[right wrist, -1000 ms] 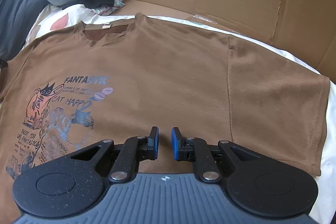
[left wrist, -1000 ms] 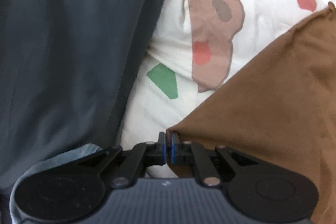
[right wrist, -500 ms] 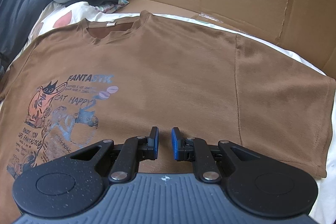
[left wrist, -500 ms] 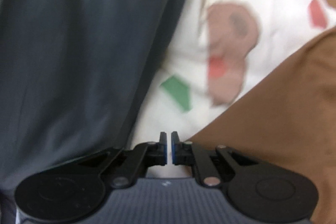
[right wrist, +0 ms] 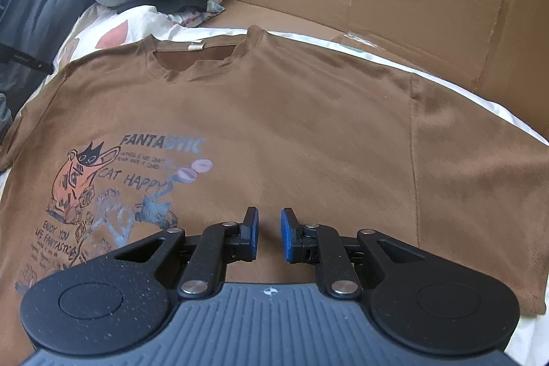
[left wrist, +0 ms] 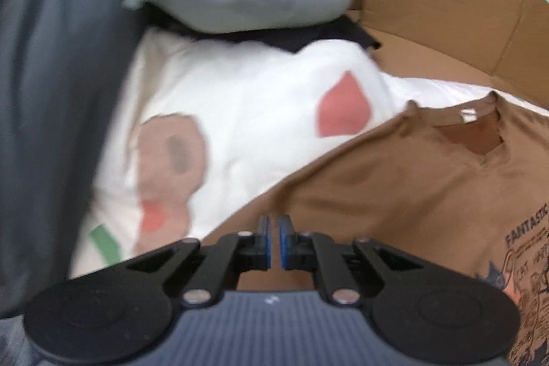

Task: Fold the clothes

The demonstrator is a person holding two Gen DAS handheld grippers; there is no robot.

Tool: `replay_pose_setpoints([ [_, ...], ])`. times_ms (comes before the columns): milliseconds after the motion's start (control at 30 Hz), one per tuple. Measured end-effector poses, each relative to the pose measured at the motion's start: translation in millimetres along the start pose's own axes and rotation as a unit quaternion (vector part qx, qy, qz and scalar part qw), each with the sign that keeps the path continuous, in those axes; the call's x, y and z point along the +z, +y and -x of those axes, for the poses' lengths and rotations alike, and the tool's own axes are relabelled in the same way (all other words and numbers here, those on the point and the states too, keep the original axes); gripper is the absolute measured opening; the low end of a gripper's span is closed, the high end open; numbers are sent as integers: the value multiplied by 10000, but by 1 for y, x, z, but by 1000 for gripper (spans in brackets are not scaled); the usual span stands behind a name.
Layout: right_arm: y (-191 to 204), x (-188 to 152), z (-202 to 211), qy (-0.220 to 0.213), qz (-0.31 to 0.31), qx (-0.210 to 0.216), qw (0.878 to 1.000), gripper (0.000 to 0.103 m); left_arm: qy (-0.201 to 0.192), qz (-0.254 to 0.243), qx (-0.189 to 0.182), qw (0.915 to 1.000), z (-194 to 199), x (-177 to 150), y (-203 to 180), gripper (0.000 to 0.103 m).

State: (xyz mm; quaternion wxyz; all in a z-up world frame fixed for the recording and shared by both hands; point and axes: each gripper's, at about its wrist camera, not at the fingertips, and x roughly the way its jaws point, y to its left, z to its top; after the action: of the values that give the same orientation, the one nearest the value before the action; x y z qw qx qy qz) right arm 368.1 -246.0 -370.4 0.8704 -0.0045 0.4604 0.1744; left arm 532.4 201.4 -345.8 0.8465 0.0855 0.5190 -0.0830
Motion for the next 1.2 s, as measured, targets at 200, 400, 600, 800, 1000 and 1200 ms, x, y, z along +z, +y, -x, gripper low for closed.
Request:
replay_pose_setpoints([
  [200, 4, 7, -9, -45, 38, 63, 10000, 21, -57, 177, 80, 9998, -29, 8, -8, 4],
  [400, 10, 17, -25, -82, 134, 150, 9998, 30, -105, 362, 194, 9991, -47, 10, 0, 2],
  [600, 10, 25, -40, -61, 172, 125, 9998, 31, -81, 464, 159, 9988, -57, 17, 6, 2],
  [800, 7, 39, -54, -152, 154, -9, 9998, 32, -246, 578, 252, 9977, -49, 23, 3, 1],
  [1000, 8, 63, -65, -348, 278, -139, 9989, 32, -610, 356, -251, 9972, -29, 25, -24, 1],
  [1200, 4, 77, -81, -384, 247, -276, 9986, 32, -581, 260, -398, 9972, -46, 27, -48, 1],
])
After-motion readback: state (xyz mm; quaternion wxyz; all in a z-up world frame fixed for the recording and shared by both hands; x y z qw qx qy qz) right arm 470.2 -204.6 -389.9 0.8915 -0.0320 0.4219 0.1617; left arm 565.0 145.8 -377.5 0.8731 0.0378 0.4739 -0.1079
